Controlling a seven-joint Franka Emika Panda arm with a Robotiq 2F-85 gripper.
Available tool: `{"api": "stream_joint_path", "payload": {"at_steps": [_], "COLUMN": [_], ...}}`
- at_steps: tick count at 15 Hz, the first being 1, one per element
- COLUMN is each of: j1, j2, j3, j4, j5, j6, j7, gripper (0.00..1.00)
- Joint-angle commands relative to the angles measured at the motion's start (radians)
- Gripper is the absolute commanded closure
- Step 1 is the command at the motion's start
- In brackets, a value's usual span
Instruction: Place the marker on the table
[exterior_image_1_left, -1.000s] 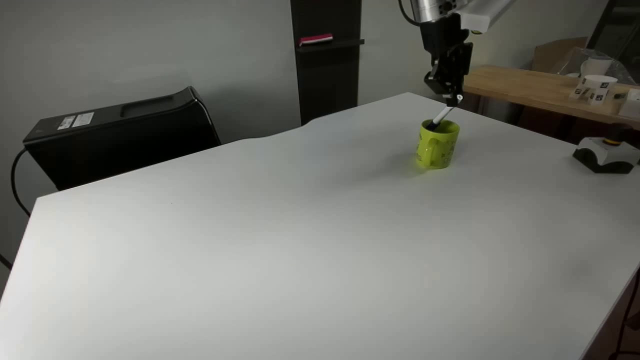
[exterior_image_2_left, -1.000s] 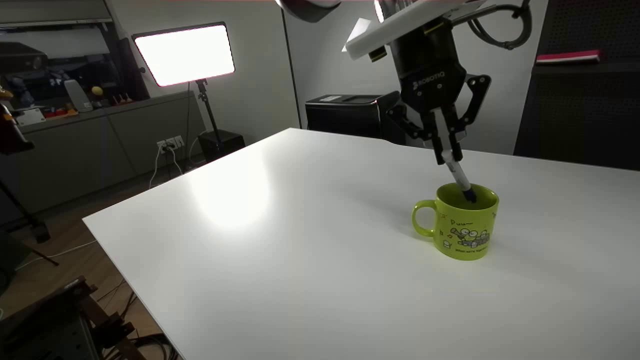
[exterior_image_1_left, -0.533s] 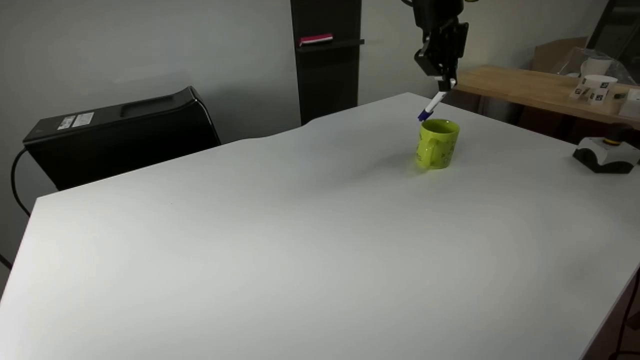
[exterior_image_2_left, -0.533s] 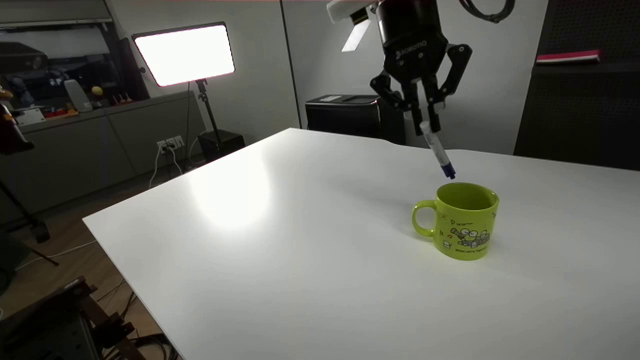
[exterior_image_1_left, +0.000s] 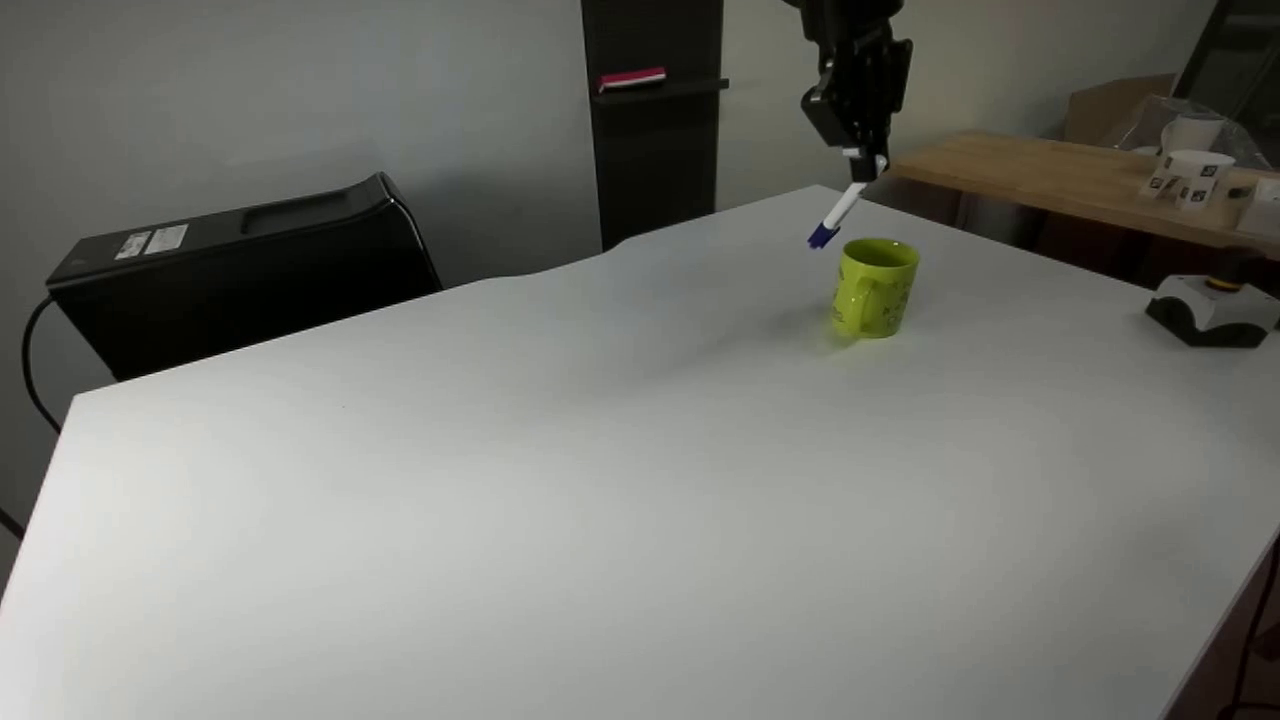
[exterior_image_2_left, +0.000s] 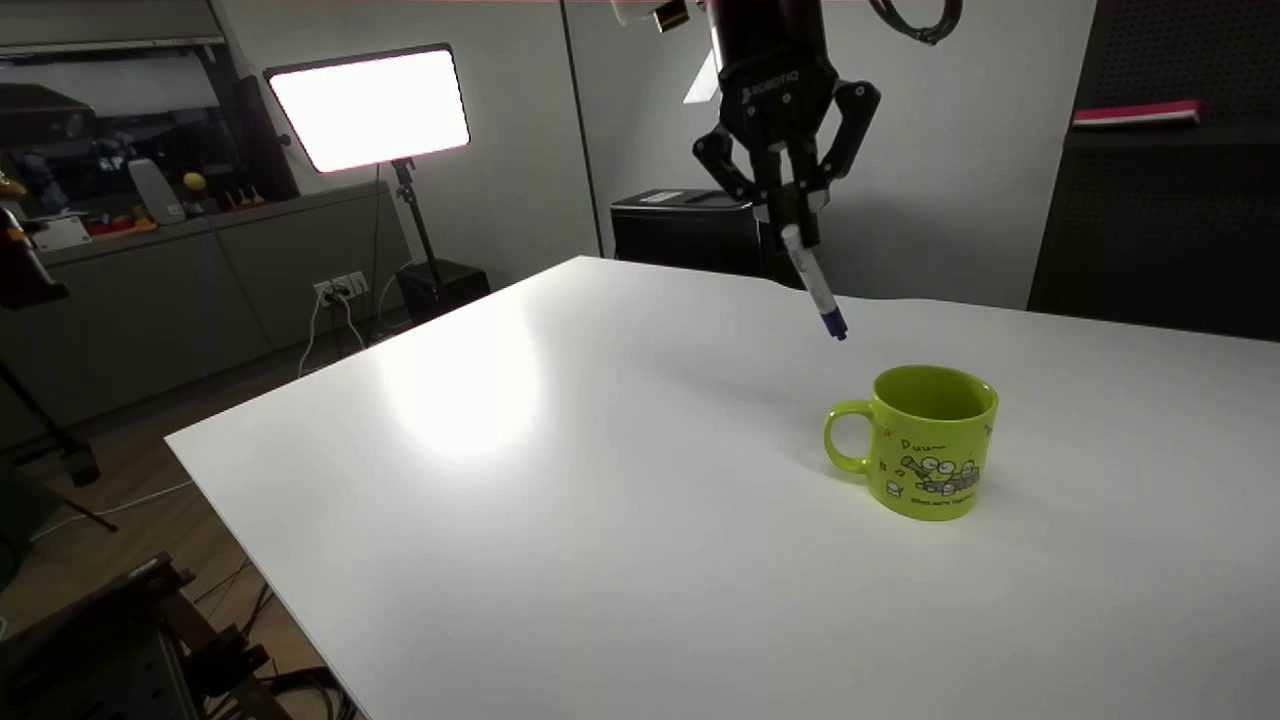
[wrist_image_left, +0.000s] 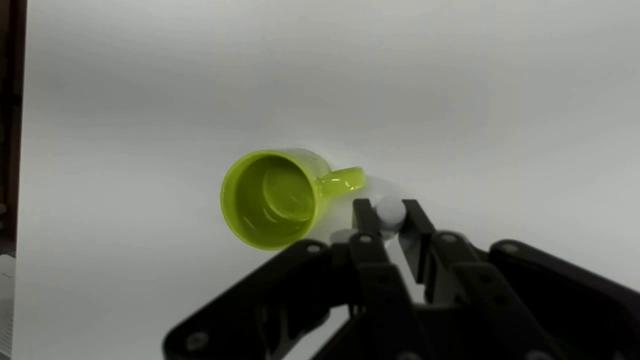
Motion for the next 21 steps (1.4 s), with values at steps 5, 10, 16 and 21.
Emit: {"api": "stream_joint_path", "payload": {"at_steps": [5, 10, 16, 21], "j1": [0.012, 0.037, 0.048, 0.070], "j2": [-0.003, 0.001, 0.025, 0.043], "j3": [0.044, 0.058, 0.064, 0.015], "j4": [-0.108, -0.227, -0.305, -0.337], "j5": [0.003, -0.002, 0.004, -0.053], "j6": [0.202, 0.412, 0.503, 0.621], "j7": [-0.031, -0.042, -0.058, -0.004], "gripper": [0.95, 0.95, 0.95, 0.95]}}
